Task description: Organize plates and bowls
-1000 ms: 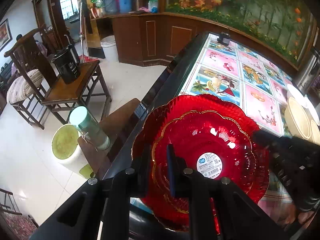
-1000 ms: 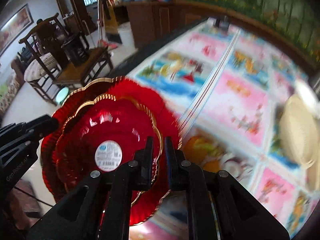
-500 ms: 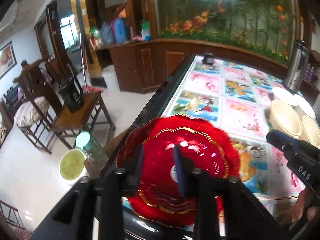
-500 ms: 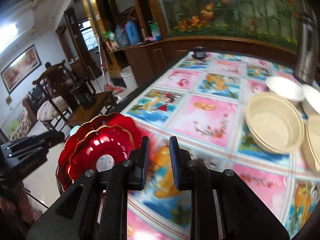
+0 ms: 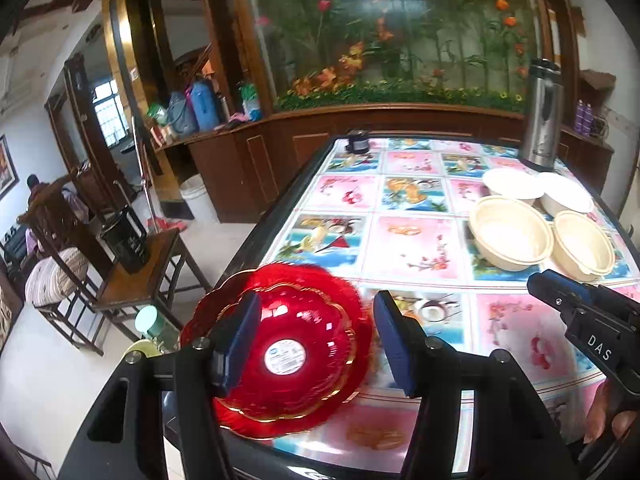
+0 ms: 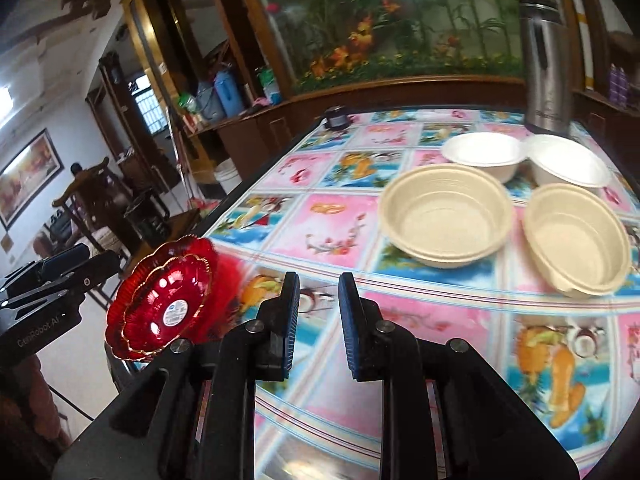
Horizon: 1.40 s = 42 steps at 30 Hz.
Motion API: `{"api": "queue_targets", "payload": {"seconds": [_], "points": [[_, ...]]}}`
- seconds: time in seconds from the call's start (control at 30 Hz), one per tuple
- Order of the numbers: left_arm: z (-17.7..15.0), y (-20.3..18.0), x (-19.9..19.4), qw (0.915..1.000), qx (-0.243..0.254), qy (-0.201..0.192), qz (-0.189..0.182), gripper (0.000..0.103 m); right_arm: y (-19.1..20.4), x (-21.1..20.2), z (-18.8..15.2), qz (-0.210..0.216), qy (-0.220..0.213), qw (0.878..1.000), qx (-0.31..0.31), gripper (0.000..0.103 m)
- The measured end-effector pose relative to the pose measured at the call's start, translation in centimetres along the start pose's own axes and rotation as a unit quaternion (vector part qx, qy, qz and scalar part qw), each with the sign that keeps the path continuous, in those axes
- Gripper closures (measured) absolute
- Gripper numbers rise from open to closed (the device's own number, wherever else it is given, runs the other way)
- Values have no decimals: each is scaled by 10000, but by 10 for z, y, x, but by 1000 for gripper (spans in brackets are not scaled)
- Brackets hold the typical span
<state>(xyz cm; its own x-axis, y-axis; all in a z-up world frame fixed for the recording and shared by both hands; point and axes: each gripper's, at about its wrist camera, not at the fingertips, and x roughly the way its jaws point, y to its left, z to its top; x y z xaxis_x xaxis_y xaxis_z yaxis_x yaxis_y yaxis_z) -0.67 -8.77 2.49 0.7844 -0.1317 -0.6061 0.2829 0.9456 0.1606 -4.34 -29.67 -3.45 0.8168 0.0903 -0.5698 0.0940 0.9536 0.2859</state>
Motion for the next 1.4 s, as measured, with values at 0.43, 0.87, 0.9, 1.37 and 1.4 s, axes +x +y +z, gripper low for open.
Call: {"api": "queue_targets", "payload": {"seconds": [0.43,0.87,0.9,1.37,1.4], "points": [[11,-48,-25,9989,346,-283,-117,43,-63,-45,-3,-137,-321,9975,613,83],[24,-87,-13,9974,527,-147,-474,35,-106,-65,-3,-257,-449,9933,1029,83],[26,-89,-8,9973,493,-74,-544,35,-112,-66,-3,-269,-452,9927,1087,83],[53,-112,67,9975,-250,264,-604,26,-145,-44,12,255,-287,9861,1618,83],[53,-113,69,9977,-244,250,-579,26,-142,-38,15,310,-249,9862,1605,83]]}}
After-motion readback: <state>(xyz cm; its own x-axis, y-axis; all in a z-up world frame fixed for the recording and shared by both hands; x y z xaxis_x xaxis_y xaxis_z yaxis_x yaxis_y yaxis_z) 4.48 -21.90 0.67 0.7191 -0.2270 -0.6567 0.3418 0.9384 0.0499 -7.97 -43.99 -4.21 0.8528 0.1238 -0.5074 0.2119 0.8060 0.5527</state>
